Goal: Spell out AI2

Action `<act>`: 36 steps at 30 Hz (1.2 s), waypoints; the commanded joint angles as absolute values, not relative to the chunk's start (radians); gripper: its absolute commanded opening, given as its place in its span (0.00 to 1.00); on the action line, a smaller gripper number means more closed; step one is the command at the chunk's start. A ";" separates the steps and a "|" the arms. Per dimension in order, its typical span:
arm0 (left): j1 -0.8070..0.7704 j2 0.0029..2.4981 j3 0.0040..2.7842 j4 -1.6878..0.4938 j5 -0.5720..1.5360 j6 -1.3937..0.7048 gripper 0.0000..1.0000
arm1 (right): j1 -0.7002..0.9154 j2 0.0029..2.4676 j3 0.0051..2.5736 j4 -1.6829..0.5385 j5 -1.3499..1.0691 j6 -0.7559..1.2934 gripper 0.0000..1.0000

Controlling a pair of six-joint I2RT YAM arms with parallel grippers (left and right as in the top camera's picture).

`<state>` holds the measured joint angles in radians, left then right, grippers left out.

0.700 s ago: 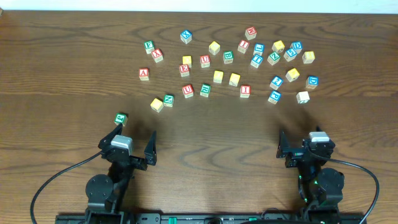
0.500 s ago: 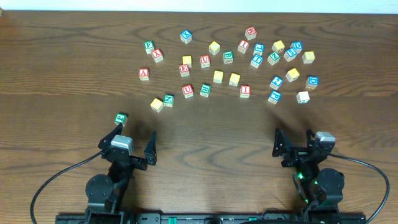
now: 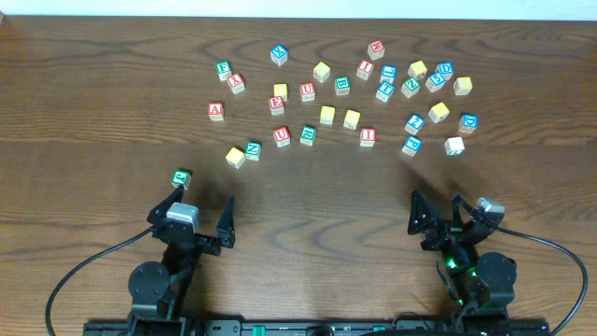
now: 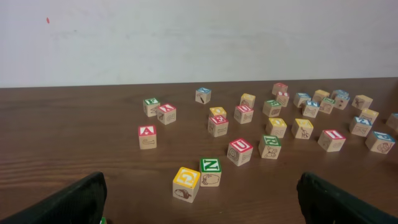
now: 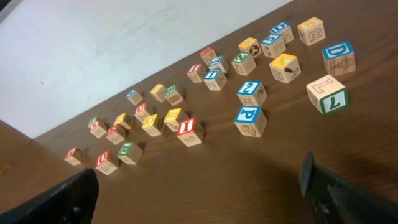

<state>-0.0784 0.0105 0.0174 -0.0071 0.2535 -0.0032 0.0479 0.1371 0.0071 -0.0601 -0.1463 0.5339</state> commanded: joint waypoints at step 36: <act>-0.072 0.065 0.133 -0.037 0.258 -0.046 0.96 | 0.041 0.139 0.006 -0.062 -0.163 0.545 0.99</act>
